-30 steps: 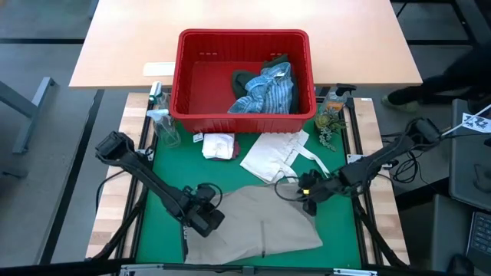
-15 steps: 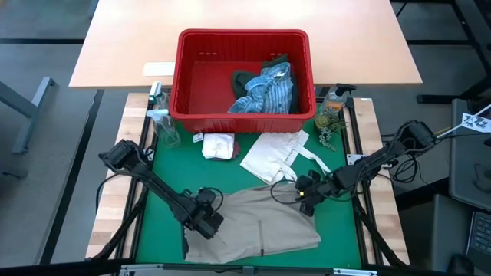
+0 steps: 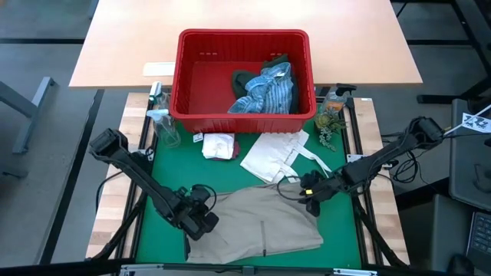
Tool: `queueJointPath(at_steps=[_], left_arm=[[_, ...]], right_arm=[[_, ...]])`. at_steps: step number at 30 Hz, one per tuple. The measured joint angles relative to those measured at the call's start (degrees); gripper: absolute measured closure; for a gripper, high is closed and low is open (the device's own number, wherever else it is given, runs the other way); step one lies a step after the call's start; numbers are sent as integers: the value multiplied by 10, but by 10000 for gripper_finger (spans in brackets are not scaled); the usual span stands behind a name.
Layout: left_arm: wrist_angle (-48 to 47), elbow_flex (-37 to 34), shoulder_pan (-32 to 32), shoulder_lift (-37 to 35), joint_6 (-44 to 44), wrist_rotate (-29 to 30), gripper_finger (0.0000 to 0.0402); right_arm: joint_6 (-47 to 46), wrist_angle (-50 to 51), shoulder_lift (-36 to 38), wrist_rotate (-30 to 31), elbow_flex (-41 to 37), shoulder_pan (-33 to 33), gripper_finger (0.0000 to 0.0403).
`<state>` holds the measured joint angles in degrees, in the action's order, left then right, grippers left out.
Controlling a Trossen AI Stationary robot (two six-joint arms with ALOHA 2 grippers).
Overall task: Fold Laundry from Bin
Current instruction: Fold the gray shorts
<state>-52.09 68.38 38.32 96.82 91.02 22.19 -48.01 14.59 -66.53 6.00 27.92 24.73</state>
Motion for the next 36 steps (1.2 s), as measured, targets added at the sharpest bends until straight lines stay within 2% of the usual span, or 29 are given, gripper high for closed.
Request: queueJointPath(at_steps=[4,9,13,19,25,36], left_arm=[[-2,0,0,-1,5,17,362],[-6,0,-9,11,19,44,362],[-6,0,-16,32,24,36,362],[-18,0,-21,81,43,26,363],[-43,0,-23,122,61,0,363],[-102,0,-22,120,98,3,363]], right_arm=[[3,4,29,43,0,0,240],[4,27,16,101,1,0,240],[5,22,-17,103,1,0,240],[-1,24,-76,139,2,0,240],[-44,46,-128,150,5,0,240],[-60,75,-107,148,3,0,240]])
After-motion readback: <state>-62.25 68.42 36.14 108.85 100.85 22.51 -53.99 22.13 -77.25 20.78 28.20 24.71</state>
